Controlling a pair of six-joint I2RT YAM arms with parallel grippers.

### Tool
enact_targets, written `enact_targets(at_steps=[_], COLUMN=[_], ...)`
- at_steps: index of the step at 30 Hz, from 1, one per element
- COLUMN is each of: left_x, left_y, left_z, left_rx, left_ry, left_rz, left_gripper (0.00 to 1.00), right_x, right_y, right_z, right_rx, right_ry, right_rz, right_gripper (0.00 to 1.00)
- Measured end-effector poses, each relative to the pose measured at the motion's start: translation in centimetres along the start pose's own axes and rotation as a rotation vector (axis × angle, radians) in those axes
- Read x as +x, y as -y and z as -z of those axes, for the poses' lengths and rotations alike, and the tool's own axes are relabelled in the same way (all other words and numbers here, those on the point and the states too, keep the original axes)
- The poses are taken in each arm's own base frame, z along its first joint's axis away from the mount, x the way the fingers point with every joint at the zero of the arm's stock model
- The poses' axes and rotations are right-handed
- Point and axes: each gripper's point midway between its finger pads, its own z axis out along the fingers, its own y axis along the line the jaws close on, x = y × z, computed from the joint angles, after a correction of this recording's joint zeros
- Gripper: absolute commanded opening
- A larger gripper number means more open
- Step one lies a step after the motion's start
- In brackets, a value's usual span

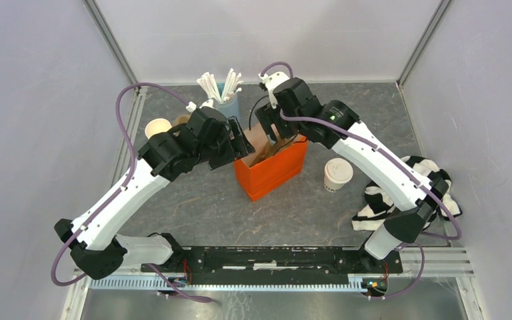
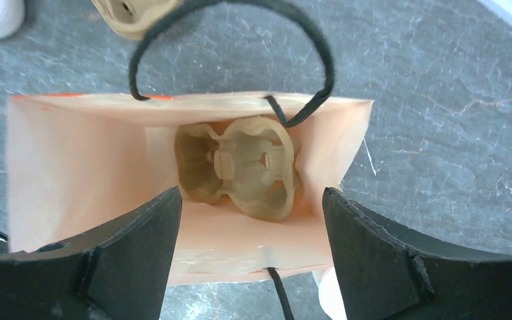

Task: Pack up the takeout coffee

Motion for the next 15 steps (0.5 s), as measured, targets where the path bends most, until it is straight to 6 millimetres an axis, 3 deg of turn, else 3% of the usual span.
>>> enact_targets(at_steps=[5, 7, 11, 15], left_x=[-0.2, -0.2, -0.4, -0.4], left_y=[0.0, -0.2, -0.4, -0.8], left_z=[-0.4, -1.0, -2.5, -3.2], left_rx=[-0.003, -0.023, -0.070, -0.099], left_ry=[-0.003, -0.010, -0.030, -0.044], left_rz=[0.007, 0.008, 0.007, 0.000], left_gripper=[0.72, 0.71, 0.71, 0.69], right_x=[-3.5, -5.2, -5.1, -4.2], right_y=[0.7, 1.9, 4.6, 6.5], right_z=[2.5, 3.7, 5.1, 5.1], right_rx=[-0.008, 0.007, 0.067, 0.121], right_ry=[0.099, 0.161, 0.194, 0.173], right_rz=[-0.033, -0.049, -0.036, 0.001], right_gripper=[0.89, 0.90, 0.91, 0.91])
